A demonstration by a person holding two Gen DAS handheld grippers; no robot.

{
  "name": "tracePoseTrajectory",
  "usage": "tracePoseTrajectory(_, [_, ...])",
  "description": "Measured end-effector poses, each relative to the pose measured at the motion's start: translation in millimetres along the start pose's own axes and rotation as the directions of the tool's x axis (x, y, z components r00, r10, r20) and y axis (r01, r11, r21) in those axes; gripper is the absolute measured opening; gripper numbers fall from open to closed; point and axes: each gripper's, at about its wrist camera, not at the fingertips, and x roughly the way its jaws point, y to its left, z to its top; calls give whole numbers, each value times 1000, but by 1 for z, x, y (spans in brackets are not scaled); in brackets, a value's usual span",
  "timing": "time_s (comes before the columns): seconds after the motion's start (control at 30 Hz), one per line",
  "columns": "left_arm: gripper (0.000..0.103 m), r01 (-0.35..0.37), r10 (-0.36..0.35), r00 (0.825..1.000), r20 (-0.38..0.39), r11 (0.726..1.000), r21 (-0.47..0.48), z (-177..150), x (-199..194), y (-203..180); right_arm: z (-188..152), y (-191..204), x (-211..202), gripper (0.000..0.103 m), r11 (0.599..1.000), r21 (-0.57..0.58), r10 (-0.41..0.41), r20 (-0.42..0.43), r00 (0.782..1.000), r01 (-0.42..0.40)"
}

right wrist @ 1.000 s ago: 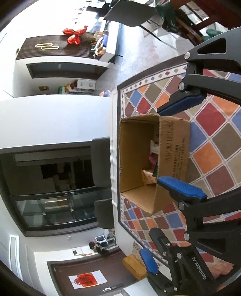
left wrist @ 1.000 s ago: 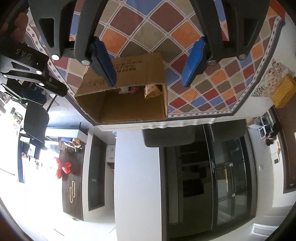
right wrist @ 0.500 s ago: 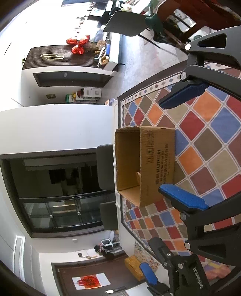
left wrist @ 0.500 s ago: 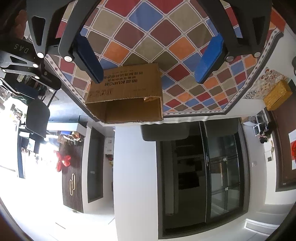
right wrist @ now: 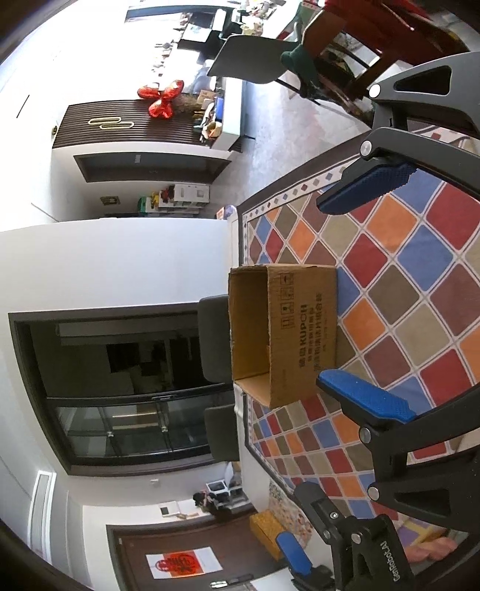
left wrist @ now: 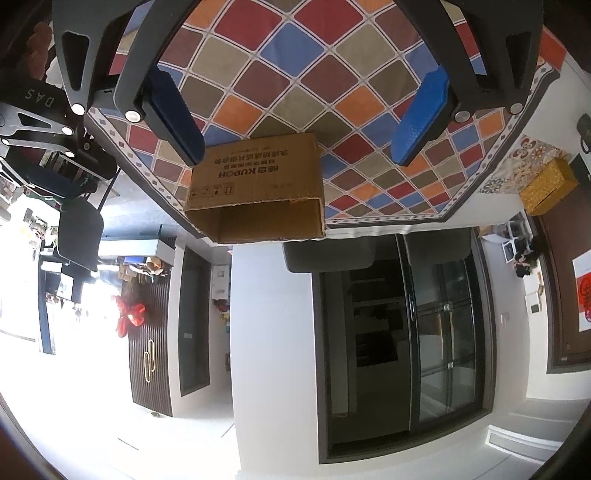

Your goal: Organize snacks

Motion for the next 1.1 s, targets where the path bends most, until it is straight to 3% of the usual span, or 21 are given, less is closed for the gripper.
tracePoseTrajectory(1.1, [103, 0, 0, 1000, 27, 1000, -1, -1, -25, -4, -4, 1, -26, 87, 1000, -24, 7, 45, 999, -6])
